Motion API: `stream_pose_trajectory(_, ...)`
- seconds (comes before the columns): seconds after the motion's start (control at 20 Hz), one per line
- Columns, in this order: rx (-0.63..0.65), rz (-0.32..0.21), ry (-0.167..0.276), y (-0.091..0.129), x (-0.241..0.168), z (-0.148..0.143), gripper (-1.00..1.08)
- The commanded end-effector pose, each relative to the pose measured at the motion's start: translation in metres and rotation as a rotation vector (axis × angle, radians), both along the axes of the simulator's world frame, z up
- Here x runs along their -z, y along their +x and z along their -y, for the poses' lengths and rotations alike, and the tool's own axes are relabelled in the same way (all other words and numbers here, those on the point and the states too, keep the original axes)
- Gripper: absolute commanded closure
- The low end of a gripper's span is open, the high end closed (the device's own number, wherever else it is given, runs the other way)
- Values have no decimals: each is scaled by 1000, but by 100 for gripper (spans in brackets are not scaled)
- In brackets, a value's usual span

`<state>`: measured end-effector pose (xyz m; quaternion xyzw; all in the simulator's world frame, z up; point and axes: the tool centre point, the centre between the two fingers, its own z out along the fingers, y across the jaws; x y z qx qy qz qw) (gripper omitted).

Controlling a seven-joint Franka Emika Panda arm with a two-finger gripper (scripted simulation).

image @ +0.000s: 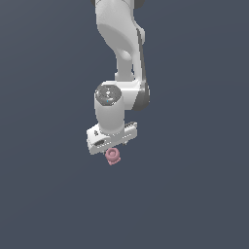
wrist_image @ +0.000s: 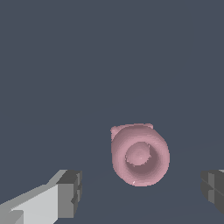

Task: Pick up the object and move it to a goal position.

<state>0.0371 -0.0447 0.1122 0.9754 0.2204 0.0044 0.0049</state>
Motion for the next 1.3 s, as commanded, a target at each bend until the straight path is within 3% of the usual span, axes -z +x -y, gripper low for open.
stream_pose_trajectory(0.0, -35, -4, 2, 1, 8, 5, -92)
stream_pose_trajectory(0.7, -86, -11, 7, 2, 26, 13, -92)
stream_pose_trajectory(1.25, -90, -11, 7, 2, 72, 12, -92)
